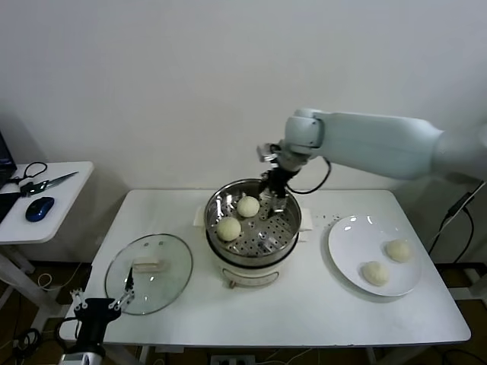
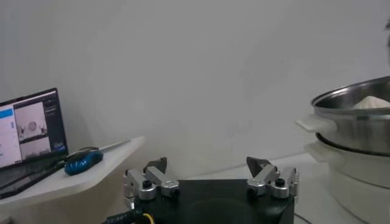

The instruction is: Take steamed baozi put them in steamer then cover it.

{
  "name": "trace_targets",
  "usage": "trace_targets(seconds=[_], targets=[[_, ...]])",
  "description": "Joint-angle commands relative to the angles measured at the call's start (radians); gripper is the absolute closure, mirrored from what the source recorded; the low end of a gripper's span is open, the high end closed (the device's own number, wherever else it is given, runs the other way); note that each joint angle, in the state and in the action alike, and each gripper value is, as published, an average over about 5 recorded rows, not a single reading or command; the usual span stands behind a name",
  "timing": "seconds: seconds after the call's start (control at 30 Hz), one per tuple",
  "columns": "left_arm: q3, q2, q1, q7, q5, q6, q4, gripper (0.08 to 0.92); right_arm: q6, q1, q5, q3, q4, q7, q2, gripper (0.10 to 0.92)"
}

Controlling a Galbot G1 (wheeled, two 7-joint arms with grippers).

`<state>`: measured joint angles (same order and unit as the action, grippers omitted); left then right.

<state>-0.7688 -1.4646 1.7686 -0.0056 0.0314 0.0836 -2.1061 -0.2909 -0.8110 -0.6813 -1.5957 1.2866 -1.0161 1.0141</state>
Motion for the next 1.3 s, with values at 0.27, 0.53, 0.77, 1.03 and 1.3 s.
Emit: trace_targets(seconds=[0.27, 0.53, 0.77, 1.03, 1.3], targets=[[-0.008, 0.001, 0.01, -0.001, 0.01, -0.009, -0.002, 0.177, 0.078, 0.389, 0.516, 0.294, 0.066, -0.076, -0.526, 0.203], [-0.006, -0.006, -0.004, 0.0, 0.026, -0.02, 0.003, 0.177, 0.115, 0.686, 0.656, 0.529, -0.006, -0.076, -0.55, 0.203], [-0.008, -0.01, -0.01, -0.001, 0.03, -0.024, 0.012, 0.177, 0.136, 0.793, 0.731, 0.599, -0.068, -0.074, -0.512, 0.203], [-0.013, -0.012, -0.006, 0.0, 0.026, -0.022, 0.019, 0.177, 0.157, 0.845, 0.768, 0.648, -0.145, -0.057, -0.443, 0.203], [-0.018, -0.013, -0.002, -0.001, 0.025, -0.017, 0.03, 0.177, 0.155, 0.841, 0.759, 0.648, -0.143, -0.059, -0.415, 0.203]])
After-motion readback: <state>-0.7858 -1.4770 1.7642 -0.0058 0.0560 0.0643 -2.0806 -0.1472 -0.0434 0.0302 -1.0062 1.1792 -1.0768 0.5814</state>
